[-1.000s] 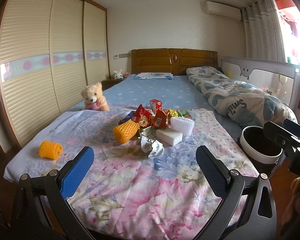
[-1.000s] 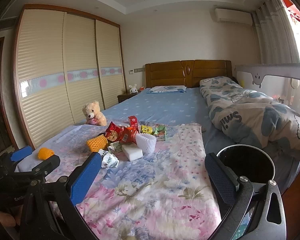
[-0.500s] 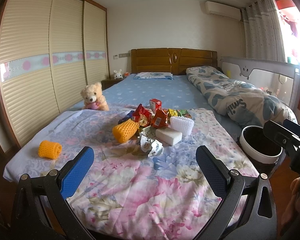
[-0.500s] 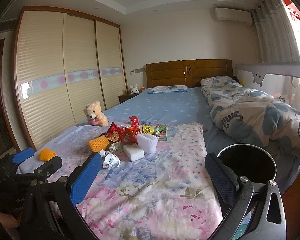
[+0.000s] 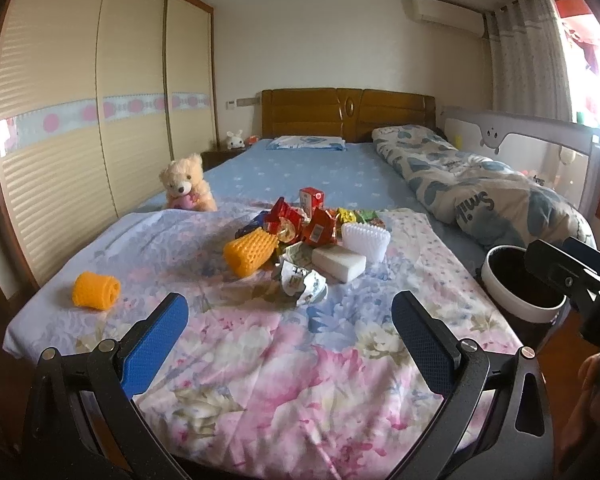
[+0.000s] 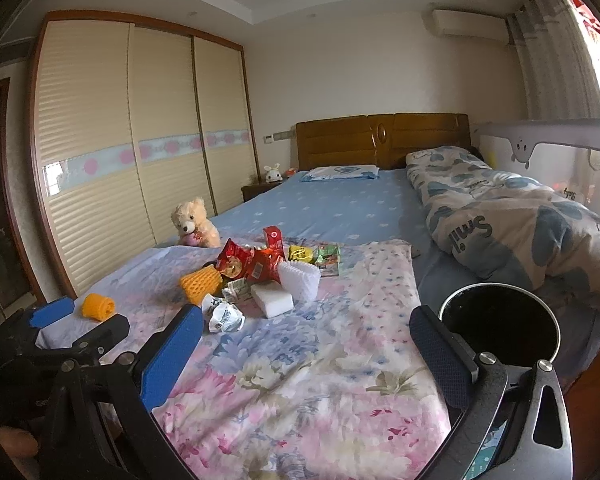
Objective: Collect trash
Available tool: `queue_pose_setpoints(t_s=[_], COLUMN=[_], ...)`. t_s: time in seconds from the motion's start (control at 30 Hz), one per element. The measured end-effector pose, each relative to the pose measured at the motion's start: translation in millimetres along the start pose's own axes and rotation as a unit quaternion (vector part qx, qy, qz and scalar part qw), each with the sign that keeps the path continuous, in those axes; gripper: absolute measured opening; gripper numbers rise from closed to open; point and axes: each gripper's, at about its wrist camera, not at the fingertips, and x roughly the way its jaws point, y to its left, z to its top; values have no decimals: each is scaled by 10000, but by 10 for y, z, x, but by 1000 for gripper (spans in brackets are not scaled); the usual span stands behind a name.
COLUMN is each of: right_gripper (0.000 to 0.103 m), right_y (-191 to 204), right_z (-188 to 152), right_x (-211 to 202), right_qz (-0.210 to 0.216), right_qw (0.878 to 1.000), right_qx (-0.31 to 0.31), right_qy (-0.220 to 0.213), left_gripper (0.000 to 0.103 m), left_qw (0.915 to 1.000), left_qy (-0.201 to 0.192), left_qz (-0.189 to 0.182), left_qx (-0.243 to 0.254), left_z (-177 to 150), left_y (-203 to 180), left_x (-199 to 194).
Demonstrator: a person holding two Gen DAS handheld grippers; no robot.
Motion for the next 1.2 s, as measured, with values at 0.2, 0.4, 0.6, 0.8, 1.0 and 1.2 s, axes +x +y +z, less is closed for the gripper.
queue_pose_setpoints(t_s=[0.2, 0.4, 0.6, 0.8, 1.0, 1.2], right_gripper=[103, 103, 103, 102, 102, 93], right_y=[-44, -90, -153, -204, -235, -295], right_z=[-15, -54, -59, 3, 37, 47], right_x=[164, 389, 715, 1123, 1604, 2070], right_qz=[138, 269, 407, 531, 601, 647], right_qw=[9996, 9981, 9949, 9912, 9873, 9813], right_qx=[55, 175, 273, 346, 358, 411], right_qy=[231, 530, 884, 1159, 1430, 1768], left_gripper=[103, 103, 103, 103, 103, 102], left_qw=[9996, 9982, 9956, 9925, 9895, 9853], left_qy=[276, 582, 921, 1217, 1444, 1694], left_qz=[-19, 67, 62, 6, -51, -133], left_qx=[-50, -118, -149, -104, -20, -161], left_z=[-36, -63, -72, -43, 7, 45], left_y=[61, 137, 197, 186, 116, 103], left_x=[151, 379, 666, 968, 1332, 1661])
